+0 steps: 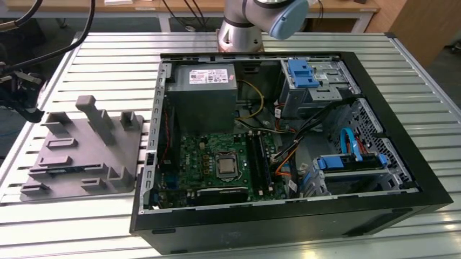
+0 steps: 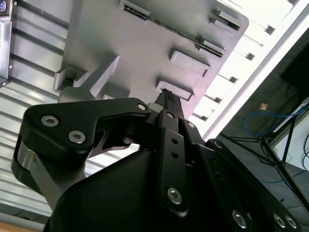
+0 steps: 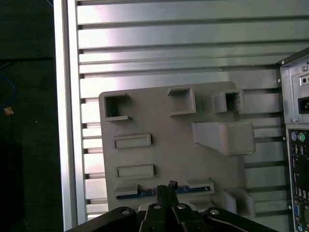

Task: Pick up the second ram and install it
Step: 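Reach for the second ram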

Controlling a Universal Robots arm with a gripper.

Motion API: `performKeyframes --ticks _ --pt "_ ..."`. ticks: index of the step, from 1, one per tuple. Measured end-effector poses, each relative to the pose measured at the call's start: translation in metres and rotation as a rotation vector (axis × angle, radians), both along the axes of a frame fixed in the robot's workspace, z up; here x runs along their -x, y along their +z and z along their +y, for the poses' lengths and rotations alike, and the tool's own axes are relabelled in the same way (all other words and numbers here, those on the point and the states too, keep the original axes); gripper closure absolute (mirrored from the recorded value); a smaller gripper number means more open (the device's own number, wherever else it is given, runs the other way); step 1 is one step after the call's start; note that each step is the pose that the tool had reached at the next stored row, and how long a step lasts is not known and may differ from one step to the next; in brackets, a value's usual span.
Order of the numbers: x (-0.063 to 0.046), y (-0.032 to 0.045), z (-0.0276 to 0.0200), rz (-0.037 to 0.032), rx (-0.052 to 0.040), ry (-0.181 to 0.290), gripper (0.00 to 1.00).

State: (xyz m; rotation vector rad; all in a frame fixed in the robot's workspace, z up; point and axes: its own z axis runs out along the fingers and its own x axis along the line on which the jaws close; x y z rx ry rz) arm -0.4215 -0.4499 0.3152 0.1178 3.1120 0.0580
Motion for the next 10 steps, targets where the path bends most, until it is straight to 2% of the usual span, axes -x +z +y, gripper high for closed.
performKeyframes --ticks 10 --pt "-0.0039 -0.0062 -0.0001 -0.0001 0.0009 0.0 0.9"
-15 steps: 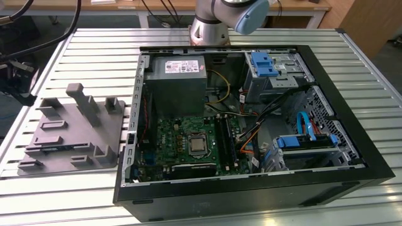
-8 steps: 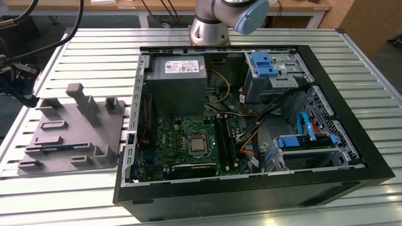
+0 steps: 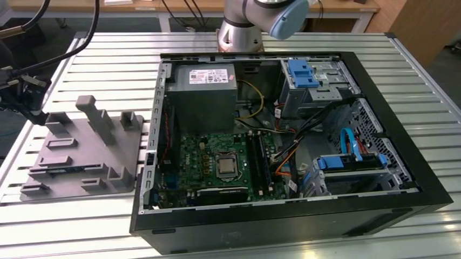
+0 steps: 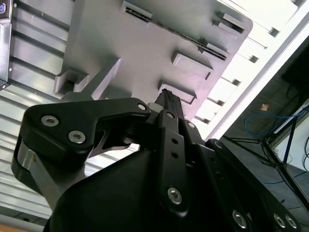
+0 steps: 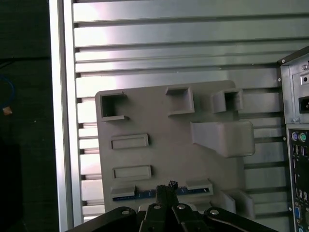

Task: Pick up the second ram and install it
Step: 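Reach for the second ram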

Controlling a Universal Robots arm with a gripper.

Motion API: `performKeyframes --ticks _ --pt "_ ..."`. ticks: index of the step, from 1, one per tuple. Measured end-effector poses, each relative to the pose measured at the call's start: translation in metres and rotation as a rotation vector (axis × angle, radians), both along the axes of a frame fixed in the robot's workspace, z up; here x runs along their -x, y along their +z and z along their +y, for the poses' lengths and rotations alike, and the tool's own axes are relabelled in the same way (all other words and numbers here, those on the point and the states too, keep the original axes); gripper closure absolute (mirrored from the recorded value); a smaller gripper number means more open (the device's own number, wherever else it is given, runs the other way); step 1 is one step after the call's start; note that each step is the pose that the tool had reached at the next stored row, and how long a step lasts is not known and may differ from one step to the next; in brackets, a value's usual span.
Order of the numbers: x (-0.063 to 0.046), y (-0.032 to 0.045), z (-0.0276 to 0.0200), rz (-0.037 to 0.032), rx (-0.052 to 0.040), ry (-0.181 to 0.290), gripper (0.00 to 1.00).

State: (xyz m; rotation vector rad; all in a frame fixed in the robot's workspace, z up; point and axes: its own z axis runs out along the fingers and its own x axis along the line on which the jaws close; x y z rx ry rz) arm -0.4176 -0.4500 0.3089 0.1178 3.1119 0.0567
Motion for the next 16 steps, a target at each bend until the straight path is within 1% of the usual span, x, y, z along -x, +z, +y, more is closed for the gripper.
performKeyframes --ticks 16 --pt "-0.008 -0.0108 -0.0001 0.0001 0.001 0.0 0.9"
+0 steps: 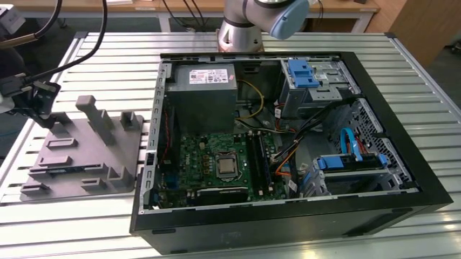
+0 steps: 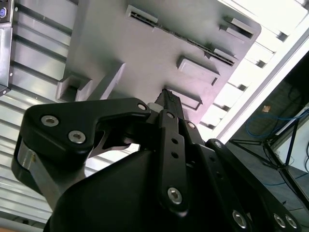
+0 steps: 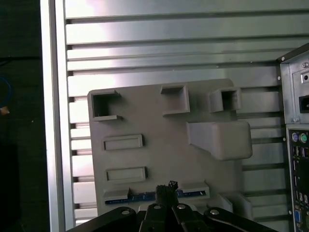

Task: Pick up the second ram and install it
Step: 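Reach for the second ram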

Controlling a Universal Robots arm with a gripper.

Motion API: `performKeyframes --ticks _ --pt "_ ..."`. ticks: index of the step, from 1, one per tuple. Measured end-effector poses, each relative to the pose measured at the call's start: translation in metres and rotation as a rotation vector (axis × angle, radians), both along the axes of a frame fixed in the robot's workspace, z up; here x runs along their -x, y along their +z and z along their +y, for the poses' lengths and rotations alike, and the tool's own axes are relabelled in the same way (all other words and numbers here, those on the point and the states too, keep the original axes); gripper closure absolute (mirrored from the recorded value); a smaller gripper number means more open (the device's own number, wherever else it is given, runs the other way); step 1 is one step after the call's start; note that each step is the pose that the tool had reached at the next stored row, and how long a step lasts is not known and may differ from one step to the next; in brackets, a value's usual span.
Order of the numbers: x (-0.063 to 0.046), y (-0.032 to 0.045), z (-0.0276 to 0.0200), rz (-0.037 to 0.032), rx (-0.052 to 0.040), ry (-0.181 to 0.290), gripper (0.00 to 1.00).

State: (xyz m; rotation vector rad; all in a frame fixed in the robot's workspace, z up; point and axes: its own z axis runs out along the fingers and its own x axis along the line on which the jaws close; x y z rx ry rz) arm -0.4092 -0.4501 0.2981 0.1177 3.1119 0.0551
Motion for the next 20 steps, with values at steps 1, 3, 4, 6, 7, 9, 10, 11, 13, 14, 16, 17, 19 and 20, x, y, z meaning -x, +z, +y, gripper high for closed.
performKeyframes --ticks 1,3,4,6,7,9,10,11,13,14,16,17,19,20 --pt "-0.001 -0.0008 0.0 -0.0001 0.0 0.0 0.9" --pt "-0.002 -0.0021 0.0 -0.0001 0.0001 0.0 0.9" --pt "-0.002 -0.0027 0.0 -0.0001 0.0002 0.0 0.9" --pt "-0.003 -0.0038 0.0 0.0 0.0003 0.0 0.9" --pt "-0.003 -0.0042 0.0 0.0001 0.0004 0.0 0.9" --pt "-0.004 -0.0052 0.0 0.0002 0.0005 0.0 0.9" --pt "-0.004 -0.0058 -0.0001 0.0001 0.0006 0.0 0.9" --pt "-0.005 -0.0064 -0.0001 0.0001 0.0005 0.0 0.9" --pt "-0.006 -0.0078 -0.0001 0.0 0.0006 0.0 0.9" --pt "-0.006 -0.0086 -0.0001 -0.0001 0.0005 0.0 0.9" --pt "-0.008 -0.0107 -0.0001 -0.0001 0.0006 0.0 0.9" --pt "-0.009 -0.0119 -0.0001 0.0001 0.0008 0.0 0.9" --pt "-0.01 -0.0141 -0.0006 0.0002 0.0015 0.0 0.9" --pt "-0.01 -0.015 -0.0017 0.0004 0.0026 0.0 0.9"
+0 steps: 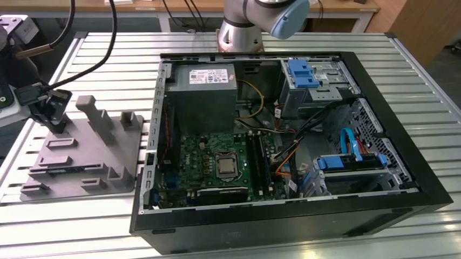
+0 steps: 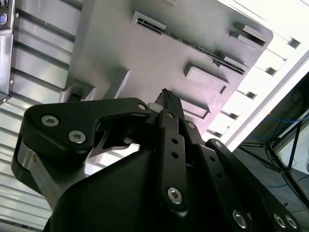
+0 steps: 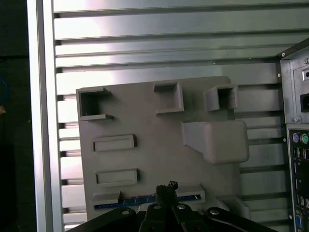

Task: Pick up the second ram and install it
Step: 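Reach for the second ram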

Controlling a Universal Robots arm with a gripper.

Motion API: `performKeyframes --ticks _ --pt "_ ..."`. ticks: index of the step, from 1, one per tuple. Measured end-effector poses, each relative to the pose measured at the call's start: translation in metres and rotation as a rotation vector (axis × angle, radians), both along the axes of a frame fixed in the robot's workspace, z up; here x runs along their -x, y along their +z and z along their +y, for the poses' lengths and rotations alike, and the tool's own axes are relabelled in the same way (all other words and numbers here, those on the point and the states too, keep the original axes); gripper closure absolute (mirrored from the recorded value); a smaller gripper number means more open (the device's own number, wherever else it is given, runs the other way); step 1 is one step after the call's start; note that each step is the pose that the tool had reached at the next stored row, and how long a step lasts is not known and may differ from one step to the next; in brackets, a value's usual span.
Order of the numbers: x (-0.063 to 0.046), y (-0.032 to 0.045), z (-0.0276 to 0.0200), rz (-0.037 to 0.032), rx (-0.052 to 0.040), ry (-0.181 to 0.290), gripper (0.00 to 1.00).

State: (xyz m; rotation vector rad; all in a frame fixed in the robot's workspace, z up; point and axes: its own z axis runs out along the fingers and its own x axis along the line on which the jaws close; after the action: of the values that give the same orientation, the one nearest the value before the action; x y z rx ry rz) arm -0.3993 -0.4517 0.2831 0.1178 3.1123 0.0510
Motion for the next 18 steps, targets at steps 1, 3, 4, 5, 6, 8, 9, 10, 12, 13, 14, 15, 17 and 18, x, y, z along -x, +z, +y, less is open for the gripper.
performKeyframes --ticks 1,3,4,5,6,8,9,10,12,13,14,15,17,18 --pt "0.0 -0.0008 -0.0017 0.0001 0.0015 0.0 0.9" --pt "0.0 -0.0025 -0.0066 -0.0001 0.0044 0.0 0.9" --pt "0.0 -0.0032 -0.0092 0.0 0.0054 0.0 0.9" --pt "0.0 -0.004 -0.0119 0.0002 0.0062 0.0 0.9" --pt "0.0 -0.0049 -0.0144 0.0004 0.0065 0.0 0.9" --pt "0.0 -0.0069 -0.0191 0.0013 0.0073 0.001 0.9" --pt "0.0 -0.0079 -0.0213 0.0019 0.0075 0.001 0.9" --pt "0.0 -0.0093 -0.0235 0.0026 0.0076 0.002 0.9" --pt "0.0 -0.0123 -0.0275 0.0039 0.0076 0.005 0.9" --pt "0.0 -0.0141 -0.0292 0.0044 0.0076 0.006 0.9" --pt "0.0 -0.016 -0.0308 0.0048 0.0076 0.008 0.9" --pt "0.0 -0.0177 -0.0323 0.0055 0.0077 0.01 0.9" --pt "0.0 -0.0215 -0.0349 0.0064 0.0076 0.015 0.9" --pt "0.0 -0.0233 -0.0359 0.0066 0.0076 0.018 0.9"
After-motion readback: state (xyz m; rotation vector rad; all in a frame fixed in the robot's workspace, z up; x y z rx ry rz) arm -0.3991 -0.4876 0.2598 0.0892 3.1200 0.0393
